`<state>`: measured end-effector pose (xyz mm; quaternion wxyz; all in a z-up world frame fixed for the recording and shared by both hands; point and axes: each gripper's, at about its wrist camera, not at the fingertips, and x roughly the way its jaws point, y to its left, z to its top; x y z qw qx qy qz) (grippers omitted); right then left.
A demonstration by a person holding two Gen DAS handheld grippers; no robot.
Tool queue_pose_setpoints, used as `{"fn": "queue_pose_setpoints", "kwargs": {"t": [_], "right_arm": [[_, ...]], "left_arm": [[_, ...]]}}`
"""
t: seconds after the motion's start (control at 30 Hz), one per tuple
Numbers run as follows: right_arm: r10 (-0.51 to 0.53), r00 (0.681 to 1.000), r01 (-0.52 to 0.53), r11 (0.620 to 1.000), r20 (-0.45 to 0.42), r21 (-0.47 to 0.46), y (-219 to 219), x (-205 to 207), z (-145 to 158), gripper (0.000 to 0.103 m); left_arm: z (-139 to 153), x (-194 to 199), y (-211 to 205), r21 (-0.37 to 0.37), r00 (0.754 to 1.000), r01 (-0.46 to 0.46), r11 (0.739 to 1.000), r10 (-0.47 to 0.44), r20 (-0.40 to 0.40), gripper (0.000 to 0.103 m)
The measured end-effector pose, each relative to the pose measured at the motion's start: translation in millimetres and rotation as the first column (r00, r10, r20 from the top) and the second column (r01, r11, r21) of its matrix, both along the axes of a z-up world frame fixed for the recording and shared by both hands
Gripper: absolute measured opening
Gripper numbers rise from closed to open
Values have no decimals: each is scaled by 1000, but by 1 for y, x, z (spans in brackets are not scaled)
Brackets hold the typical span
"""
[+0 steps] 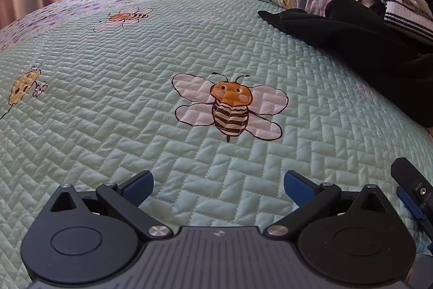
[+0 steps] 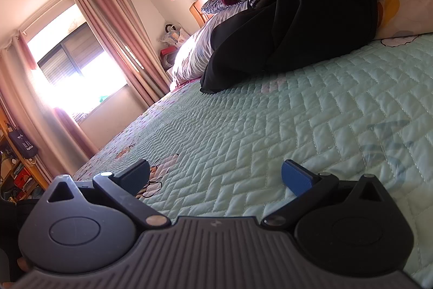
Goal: Fold clothes
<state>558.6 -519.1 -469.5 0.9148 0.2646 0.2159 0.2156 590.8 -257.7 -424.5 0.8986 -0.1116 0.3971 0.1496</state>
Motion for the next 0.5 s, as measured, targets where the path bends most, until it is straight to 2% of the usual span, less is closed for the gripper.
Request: {"fn": "queue_pose_setpoints", "kwargs": {"t": [0.5], "right_arm": [[1, 1000, -1, 1000, -2, -1, 1, 0, 0, 103]], "left_arm": [[2, -2, 5, -14, 1000, -8, 1000, 8, 7, 102]]}}
